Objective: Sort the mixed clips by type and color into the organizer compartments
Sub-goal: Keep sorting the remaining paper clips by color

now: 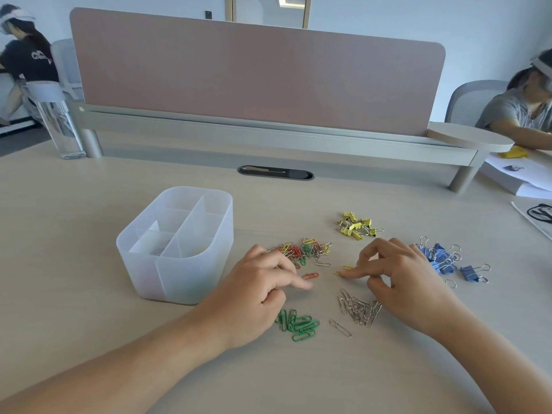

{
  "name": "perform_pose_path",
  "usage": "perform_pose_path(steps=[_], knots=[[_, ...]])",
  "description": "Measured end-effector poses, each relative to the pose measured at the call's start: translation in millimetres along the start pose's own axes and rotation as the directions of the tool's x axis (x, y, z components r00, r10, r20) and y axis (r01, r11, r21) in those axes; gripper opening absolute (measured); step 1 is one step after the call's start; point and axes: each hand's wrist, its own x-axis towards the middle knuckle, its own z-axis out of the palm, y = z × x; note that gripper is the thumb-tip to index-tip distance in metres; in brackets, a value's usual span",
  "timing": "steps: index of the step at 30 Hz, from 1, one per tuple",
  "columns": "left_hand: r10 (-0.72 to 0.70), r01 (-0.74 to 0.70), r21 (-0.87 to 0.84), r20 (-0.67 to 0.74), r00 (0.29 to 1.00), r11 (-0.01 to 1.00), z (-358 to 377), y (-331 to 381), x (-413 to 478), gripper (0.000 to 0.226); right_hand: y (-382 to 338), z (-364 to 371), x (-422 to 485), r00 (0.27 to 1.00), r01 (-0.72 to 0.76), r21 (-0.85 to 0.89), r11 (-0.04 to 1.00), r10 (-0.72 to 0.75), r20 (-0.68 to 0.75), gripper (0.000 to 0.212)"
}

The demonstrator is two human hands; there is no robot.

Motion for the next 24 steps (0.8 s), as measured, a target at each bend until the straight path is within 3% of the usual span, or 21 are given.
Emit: perform_pose_path(steps=[7,13,18,21,24], knots=[[-0.035,0.041,0.193,-0.031,0.999,0.98,4,0,3,0.069,-3,-7,0,0.999,-0.045,0.095,0.994,0.045,-0.006,0.052],[-0.058,0.055,0.266,0.003,0.998,0.963,5,2,4,0.065,-8,-11,0,0.989,-0.021,-0.09,0.996,0.034,0.146,0.053],[-0.078,0.063,0.305,0.035,0.996,0.95,7,5,6,0.06,-8,-11,1,0.979,-0.043,-0.108,0.993,0.064,0.194,0.053],[-0.072,0.075,0.297,-0.021,0.997,0.952,7,4,7,0.067,-10,-4,-1,0.987,-0.044,-0.127,0.991,0.063,0.148,0.05],[-0.093,0.11,0.295,-0.071,0.993,0.949,8,1,7,0.068,-15,1,-3,0.997,0.028,-0.039,0.999,-0.025,0.069,0.05]])
